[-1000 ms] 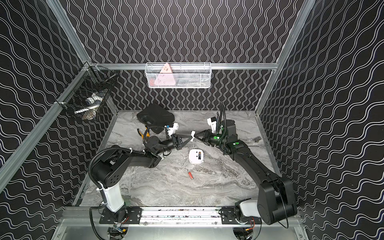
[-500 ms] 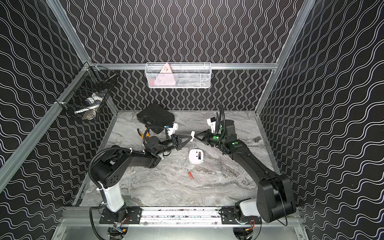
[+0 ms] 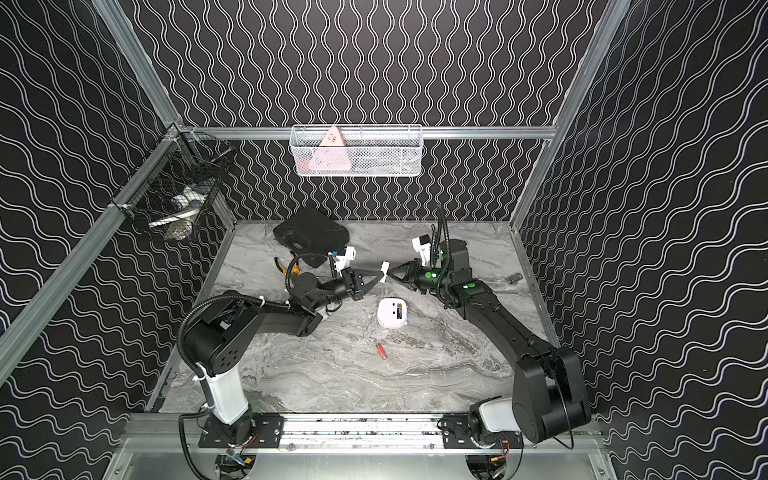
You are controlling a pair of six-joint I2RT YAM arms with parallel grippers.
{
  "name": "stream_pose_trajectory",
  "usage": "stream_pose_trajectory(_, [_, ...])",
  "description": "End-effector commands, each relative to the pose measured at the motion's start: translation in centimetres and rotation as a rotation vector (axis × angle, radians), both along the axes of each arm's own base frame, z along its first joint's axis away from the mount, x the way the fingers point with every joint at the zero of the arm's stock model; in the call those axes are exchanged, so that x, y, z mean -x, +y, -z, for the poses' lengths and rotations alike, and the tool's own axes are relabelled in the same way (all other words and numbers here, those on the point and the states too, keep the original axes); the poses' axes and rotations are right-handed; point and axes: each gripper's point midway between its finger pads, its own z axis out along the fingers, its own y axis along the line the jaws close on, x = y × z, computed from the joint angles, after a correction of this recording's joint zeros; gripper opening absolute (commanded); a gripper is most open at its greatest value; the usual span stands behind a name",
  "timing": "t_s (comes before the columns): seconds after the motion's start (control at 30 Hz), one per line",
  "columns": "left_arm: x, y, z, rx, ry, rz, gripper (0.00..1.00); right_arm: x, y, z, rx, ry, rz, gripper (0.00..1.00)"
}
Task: Insert the battery into the alarm
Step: Install the cover on the alarm.
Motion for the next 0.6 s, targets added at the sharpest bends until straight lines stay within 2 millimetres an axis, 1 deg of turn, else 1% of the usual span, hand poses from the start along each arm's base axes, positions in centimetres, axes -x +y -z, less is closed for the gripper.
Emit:
stream_pose_trajectory(0.0, [0.57, 0.02, -0.9, 0.029, -0.032, 0.023, 0.0, -0.18, 0.32, -0.81, -0.017, -0.03, -0.01, 0.06])
stream_pose_trajectory(0.2, [0.5, 0.03, -0.76, 0.026, -0.029, 0.022, 0.0, -0.13, 0.29, -0.82, -0.019, -0.029, -0.009, 0.0])
stream_pose_trajectory(0.37, [0.41, 0.03, -0.48, 0.024, -0.022, 0.017, 0.0, -0.09, 0.18, -1.14, -0.015, -0.041, -0.006, 0.0])
stream_pose_trajectory(0.47, [0.3, 0.1, -0.24, 0.019, -0.015, 0.009, 0.1, -0.02, 0.11, -1.22, -0.005, -0.045, -0.005, 0.0])
stream_pose_trajectory(0.53, [0.25, 0.13, -0.12, 0.015, -0.011, 0.005, 0.18, 0.06, 0.08, -1.21, 0.0, -0.047, -0.007, 0.0])
stream_pose_trajectory(0.57, [0.26, 0.11, -0.1, 0.012, -0.012, 0.005, 0.2, 0.06, 0.06, -1.19, 0.0, -0.046, -0.006, 0.0])
